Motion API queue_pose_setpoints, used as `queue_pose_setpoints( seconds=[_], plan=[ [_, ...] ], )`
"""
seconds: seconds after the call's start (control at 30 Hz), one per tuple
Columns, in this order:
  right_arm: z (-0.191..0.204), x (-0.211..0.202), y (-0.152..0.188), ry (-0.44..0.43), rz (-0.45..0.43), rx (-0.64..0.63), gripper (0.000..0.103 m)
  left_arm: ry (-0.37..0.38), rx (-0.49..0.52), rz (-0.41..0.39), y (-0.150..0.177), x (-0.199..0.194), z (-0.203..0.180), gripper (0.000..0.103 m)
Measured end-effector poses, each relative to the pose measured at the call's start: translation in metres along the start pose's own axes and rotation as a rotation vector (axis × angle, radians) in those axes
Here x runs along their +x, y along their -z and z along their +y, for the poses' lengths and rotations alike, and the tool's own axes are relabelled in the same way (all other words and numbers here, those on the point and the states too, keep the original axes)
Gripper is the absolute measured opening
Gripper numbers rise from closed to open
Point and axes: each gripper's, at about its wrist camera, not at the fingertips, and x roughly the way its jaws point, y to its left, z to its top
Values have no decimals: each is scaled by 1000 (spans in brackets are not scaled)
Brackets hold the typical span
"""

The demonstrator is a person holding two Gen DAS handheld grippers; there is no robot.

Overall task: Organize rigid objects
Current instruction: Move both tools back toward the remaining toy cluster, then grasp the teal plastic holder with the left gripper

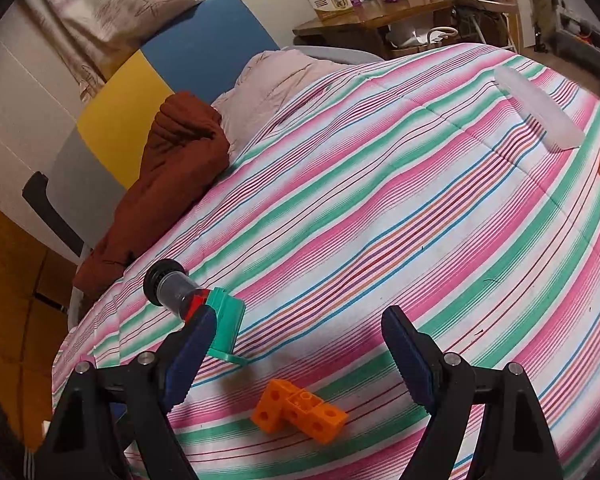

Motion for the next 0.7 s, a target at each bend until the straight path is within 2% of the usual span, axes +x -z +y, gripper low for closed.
queue_pose_setpoints(
  seconds=[0.17,0.27,0.37,0.43,0.53,0.6,0.7],
  plan=[
    [0,0,0,-20,3,3,85,-3,6,10,-20,30,-6,39],
    [0,0,0,-33,10,8,85,14,-11,49,-28,55,-5,41],
    [0,0,0,-38,7,12,87,-11,-19,98,-30,79,-2,43],
    [0,0,0,-41,11,19,89,0,-32,115,-28,88,1,44],
    [0,1,0,-42,15,22,89,37,-25,121,-23,87,0,41],
    [-1,1,0,-41,16,23,89,56,-1,120,-18,85,-3,30],
    [-2,1,0,-29,16,32,89,66,12,125,-9,79,-3,30]
  ],
)
